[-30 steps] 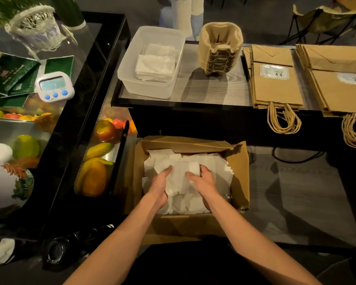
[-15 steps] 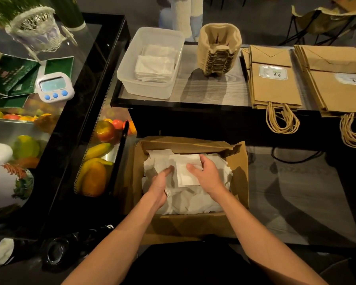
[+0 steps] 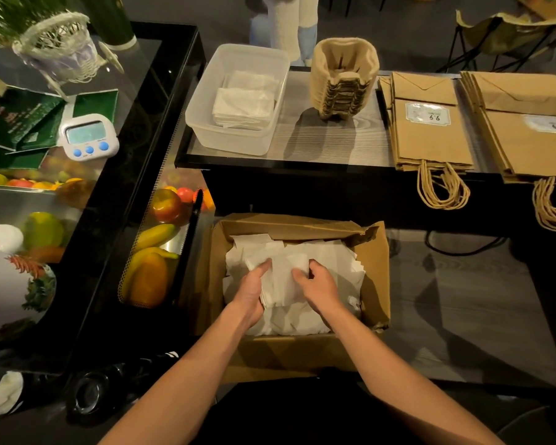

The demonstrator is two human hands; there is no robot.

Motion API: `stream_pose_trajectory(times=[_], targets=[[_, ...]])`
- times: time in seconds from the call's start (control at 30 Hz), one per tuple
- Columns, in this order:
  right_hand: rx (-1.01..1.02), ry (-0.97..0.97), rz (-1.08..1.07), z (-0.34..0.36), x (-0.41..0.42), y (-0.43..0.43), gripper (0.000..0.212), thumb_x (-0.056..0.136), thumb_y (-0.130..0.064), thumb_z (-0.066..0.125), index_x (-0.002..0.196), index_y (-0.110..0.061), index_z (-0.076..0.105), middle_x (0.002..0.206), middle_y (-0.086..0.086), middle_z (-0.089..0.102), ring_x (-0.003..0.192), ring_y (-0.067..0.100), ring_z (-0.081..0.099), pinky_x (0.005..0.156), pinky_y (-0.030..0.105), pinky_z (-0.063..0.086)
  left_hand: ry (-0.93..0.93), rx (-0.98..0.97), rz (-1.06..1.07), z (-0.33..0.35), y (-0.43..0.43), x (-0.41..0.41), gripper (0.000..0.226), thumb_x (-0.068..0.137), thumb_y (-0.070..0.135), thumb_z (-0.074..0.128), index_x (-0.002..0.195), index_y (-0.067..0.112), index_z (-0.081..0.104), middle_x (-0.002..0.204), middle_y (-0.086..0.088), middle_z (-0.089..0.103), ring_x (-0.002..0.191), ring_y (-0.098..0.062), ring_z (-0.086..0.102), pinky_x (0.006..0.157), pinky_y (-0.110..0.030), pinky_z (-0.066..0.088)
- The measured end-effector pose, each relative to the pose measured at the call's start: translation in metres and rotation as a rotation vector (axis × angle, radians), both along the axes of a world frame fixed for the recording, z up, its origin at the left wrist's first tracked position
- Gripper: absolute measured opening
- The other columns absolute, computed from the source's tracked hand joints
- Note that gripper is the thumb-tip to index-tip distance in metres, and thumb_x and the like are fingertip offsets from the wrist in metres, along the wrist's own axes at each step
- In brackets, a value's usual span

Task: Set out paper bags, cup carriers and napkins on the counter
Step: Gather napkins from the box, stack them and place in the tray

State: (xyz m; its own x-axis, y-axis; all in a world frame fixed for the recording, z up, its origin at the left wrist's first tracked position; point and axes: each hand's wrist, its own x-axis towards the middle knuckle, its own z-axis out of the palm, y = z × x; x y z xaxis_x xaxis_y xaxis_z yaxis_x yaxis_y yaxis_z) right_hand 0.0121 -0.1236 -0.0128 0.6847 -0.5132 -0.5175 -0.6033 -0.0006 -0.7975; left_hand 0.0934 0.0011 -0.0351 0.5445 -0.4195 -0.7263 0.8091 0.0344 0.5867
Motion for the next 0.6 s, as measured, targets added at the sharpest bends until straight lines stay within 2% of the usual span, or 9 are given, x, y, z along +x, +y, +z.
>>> stream_pose_trajectory(times=[0.07,0.13,0.23,0.4,0.5,0.6], targets=[[0.047,-0.023,-0.055,0.004,-0.001,-0.005,0.015,0.104,-0.032,0.055,0.11,-0.018,0.056,0.102,-0.004,0.061,0.094,0.013,0.06,0.063,0.02,0.042,-0.004,0.007,0.019,-0.001,0.001,0.001,0.036,0.101,0.036,0.061,0.13,0.016,0.065,0.123,-0.014,0.073,0.117,-0.036,0.067,0.105,-0.061,0.049],[0.159,-0.071,-0.129,0.01,-0.001,-0.008,0.021,0.103,-0.032,0.057,0.116,-0.015,0.059,0.107,-0.004,0.065,0.099,0.015,0.062,0.067,0.022,0.045,0.007,0.0,0.017,-0.002,0.002,0.001,0.046,0.094,0.041,0.069,0.133,0.017,0.063,0.128,-0.014,0.07,0.119,-0.036,0.066,0.106,-0.058,0.049],[0.344,-0.14,-0.242,0.013,-0.001,-0.009,0.019,0.101,-0.027,0.062,0.118,-0.019,0.066,0.11,-0.003,0.073,0.103,0.016,0.069,0.074,0.025,0.053,0.023,-0.031,0.012,0.002,0.002,0.0,0.036,0.1,0.035,0.062,0.129,0.014,0.065,0.123,-0.016,0.072,0.116,-0.037,0.068,0.107,-0.055,0.049],[0.124,-0.01,-0.011,0.006,0.0,-0.002,0.025,0.103,-0.035,0.056,0.123,-0.021,0.058,0.119,-0.004,0.065,0.11,0.017,0.063,0.076,0.024,0.053,-0.003,-0.031,0.0,-0.001,-0.001,-0.002,0.031,0.103,0.025,0.059,0.129,0.012,0.067,0.123,-0.016,0.072,0.116,-0.037,0.068,0.107,-0.062,0.046],[-0.076,0.023,0.048,0.001,-0.001,0.002,0.025,0.103,-0.036,0.055,0.119,-0.017,0.055,0.103,-0.006,0.06,0.093,0.012,0.059,0.062,0.011,0.043,-0.018,0.022,0.006,0.002,-0.001,-0.002,0.026,0.101,0.025,0.063,0.122,0.013,0.069,0.114,-0.014,0.076,0.108,-0.035,0.072,0.104,-0.06,0.05],[-0.075,-0.061,0.012,0.003,-0.003,0.003,0.026,0.101,-0.036,0.058,0.122,-0.022,0.058,0.112,-0.006,0.064,0.101,0.012,0.061,0.074,0.02,0.051,-0.032,0.054,0.0,0.001,0.0,-0.001,0.021,0.101,0.028,0.063,0.117,0.016,0.071,0.107,-0.011,0.078,0.103,-0.033,0.073,0.1,-0.058,0.054]])
